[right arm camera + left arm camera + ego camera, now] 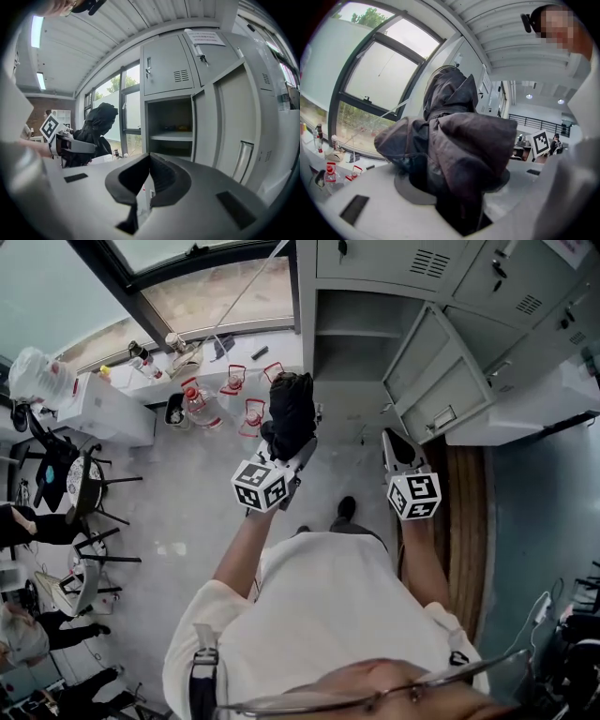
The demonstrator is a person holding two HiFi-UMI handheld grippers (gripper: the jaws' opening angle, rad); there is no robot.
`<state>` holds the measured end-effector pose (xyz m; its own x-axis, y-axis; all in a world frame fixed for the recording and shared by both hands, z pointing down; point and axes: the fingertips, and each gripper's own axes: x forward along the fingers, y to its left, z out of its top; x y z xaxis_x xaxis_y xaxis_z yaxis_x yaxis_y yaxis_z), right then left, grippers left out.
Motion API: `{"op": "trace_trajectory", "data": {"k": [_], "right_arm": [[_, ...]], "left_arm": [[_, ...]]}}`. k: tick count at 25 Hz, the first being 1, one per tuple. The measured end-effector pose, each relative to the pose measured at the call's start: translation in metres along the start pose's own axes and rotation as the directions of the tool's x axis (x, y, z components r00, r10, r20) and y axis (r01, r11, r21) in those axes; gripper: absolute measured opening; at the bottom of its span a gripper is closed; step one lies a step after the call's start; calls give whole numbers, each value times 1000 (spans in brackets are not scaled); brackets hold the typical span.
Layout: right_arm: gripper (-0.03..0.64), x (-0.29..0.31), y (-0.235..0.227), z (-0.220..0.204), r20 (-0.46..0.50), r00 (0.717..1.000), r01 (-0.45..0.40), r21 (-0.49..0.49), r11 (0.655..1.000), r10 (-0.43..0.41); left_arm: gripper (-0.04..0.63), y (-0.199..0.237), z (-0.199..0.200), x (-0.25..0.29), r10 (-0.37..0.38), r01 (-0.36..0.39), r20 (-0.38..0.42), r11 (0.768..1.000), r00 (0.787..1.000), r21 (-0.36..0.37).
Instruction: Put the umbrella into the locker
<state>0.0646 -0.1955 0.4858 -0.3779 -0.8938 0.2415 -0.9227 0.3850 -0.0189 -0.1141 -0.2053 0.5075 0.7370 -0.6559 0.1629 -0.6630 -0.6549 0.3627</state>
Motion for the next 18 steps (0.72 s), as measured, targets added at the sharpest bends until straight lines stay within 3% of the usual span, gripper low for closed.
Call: {"op": "trace_trajectory", "data": {"k": [8, 18], "right_arm": [[6, 40, -32, 11, 8, 995, -104, -19, 994, 104], [6, 64, -52, 11, 7, 979, -204, -10, 979, 204]], "left_arm": [[219, 8, 16, 45, 118, -116, -11, 985, 993, 126], [216, 11, 12, 106, 191, -177, -63, 967, 979, 186]]}}
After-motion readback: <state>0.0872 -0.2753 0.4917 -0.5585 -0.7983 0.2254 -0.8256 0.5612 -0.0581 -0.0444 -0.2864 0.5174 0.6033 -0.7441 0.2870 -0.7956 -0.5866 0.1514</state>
